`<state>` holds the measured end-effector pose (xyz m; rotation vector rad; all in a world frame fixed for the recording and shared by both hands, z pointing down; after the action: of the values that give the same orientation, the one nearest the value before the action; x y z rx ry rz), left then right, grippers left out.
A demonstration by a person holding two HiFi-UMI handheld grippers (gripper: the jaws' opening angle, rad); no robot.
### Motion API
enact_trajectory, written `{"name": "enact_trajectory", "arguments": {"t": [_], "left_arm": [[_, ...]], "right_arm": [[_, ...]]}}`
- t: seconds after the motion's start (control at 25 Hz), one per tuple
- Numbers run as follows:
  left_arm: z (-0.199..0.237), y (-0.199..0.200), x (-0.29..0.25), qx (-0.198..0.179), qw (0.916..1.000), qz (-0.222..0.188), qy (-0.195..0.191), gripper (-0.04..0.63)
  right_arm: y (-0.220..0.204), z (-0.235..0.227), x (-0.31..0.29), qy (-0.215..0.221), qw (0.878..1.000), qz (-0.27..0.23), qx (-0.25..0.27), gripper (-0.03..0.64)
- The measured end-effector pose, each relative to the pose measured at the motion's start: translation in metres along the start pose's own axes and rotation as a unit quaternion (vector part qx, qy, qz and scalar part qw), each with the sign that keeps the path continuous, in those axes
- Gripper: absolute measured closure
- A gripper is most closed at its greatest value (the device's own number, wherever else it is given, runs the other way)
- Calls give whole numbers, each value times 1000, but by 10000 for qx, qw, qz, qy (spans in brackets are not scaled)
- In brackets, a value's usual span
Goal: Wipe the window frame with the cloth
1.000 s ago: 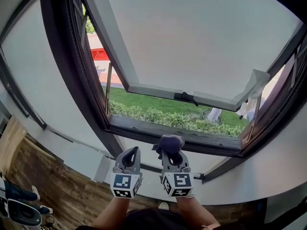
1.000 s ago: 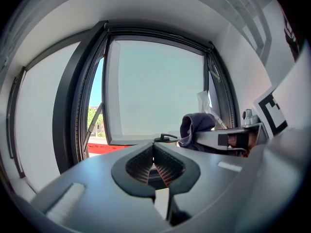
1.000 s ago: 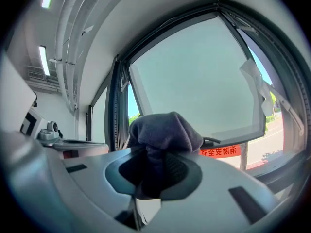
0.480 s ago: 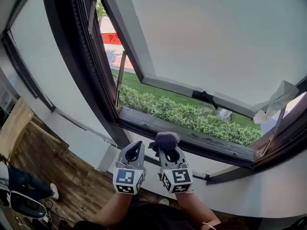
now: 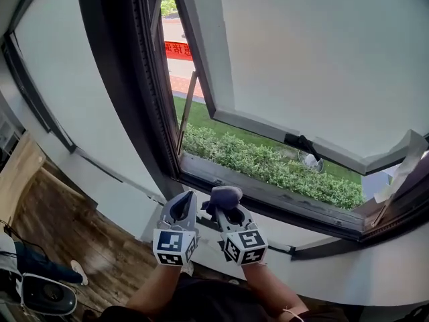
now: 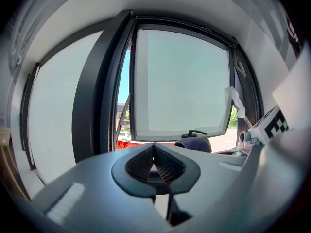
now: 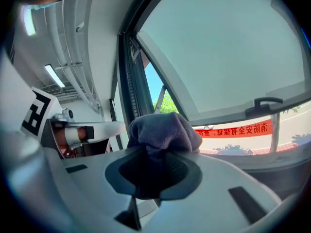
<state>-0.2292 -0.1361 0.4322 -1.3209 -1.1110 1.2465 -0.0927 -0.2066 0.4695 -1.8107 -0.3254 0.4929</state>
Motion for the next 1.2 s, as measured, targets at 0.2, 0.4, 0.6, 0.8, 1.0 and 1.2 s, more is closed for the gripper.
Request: {"name": "enact_trajectory", "arguments": {"t": [0.2, 0.4, 0.6, 0.8, 1.0, 1.2], "left_arm": [[34, -1, 1, 54, 10000, -37, 74, 589], [68, -2, 5, 93, 9998, -86, 133, 589], [102, -2, 8, 84, 9997, -116, 200, 589], [130, 2, 10, 68, 9997, -149, 192, 589], [147, -2, 8, 46, 9999, -92, 57, 589], [155, -5, 4, 69, 9999, -44, -72, 589]], "right_arm": [[-5, 15, -37, 92, 9995, 295, -14, 551], [-11, 31, -77, 269, 9979, 551, -218, 551], [-21, 47, -117, 461, 9939, 944, -323, 551], [-34, 53, -148, 598, 9846, 1299, -1010, 551], [-37, 43, -164, 206, 9774, 1172, -1748, 551], [-31, 35, -170, -331, 9816, 1098, -1526, 551]]}}
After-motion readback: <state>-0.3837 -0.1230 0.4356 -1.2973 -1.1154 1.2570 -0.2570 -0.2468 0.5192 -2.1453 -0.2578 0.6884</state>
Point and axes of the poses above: the fingertips, and each gripper's own axes: x backward along the fingers, z to its left, y out of its top, the point moved 8 cm from there along x, backward along the fingers, and after that the axes turned 1 degree about -x, right-handed, at the moved point
